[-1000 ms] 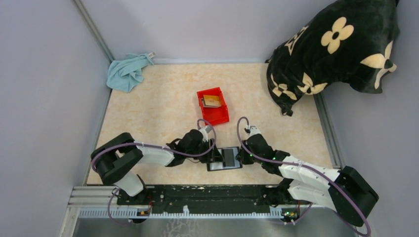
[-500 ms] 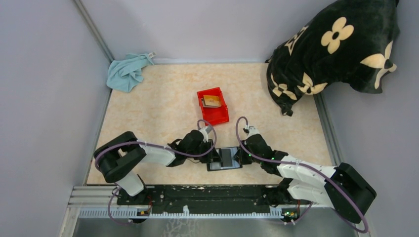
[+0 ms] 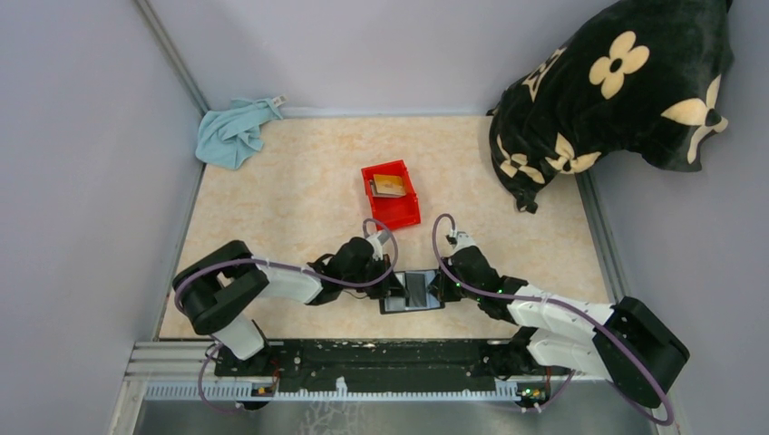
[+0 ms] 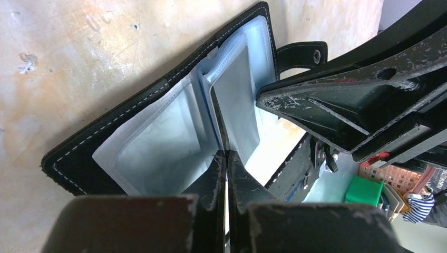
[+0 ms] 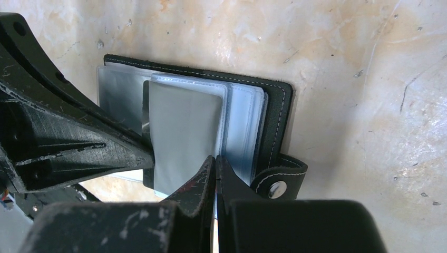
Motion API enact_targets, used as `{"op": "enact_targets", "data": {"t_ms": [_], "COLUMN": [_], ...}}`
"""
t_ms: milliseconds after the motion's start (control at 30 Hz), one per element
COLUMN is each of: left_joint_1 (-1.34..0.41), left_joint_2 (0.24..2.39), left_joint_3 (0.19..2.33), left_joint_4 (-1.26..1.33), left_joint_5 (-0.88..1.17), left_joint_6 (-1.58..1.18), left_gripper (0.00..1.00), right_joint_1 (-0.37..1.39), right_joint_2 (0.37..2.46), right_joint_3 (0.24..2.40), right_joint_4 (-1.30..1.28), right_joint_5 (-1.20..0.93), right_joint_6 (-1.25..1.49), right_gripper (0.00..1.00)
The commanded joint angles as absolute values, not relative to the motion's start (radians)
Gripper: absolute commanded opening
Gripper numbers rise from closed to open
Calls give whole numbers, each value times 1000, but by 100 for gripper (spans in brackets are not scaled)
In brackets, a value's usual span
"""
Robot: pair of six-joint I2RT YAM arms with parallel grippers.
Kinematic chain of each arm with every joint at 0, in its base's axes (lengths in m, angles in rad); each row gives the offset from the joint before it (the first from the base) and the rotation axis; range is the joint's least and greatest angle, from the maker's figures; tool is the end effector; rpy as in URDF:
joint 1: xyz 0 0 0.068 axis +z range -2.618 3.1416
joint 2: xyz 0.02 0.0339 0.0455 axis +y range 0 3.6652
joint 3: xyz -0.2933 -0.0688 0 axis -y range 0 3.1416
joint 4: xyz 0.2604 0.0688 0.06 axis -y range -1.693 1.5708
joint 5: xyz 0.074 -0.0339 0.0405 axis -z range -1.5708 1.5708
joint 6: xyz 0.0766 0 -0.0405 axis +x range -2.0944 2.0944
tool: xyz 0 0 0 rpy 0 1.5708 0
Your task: Take the credit cards out of the card holder
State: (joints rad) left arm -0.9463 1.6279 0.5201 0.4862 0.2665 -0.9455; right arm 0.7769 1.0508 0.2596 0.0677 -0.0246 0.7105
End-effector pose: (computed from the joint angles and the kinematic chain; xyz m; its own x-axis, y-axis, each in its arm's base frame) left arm 0.1748 -0.2770 0.1140 -0.9353 -0.0400 -0.3515 0.2553 0.6115 -0.7489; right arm 0.1505 0.1506 0.1253 -0.8235 0.1047 -0.5575 -0.2333 0.8333 0.5012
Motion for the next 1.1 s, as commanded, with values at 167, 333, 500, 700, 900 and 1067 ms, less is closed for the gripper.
{"op": "enact_targets", "data": {"t_ms": [167,333,500,700,900,1067], "left_joint_1": [-896,-825,-756,-711,-679,-676], "left_joint_2": [1542,1460,1354,1204,1091,985], "left_joint_3": [460,419,394,410,398,270], "left_joint_4": [456,409,315,181,217,478], "left_joint_5": [243,257,257,213,248,257], "left_joint_6": [-907,-872,-820,-765,-790,-898], "left_gripper": [0,0,0,0,0,0], "right_joint_1": [784,778,776,775,762,761], "right_joint_2": [1091,1109,1114,1021,838,810], "right_joint_3": [256,263,281,293,277,267], "right_joint_4": [57,59,50,78,235,424], "right_joint_5": [4,3,2,-31,-204,-344], "right_joint_6": [709,701,691,679,627,657], "right_gripper": [0,0,0,0,0,14]}}
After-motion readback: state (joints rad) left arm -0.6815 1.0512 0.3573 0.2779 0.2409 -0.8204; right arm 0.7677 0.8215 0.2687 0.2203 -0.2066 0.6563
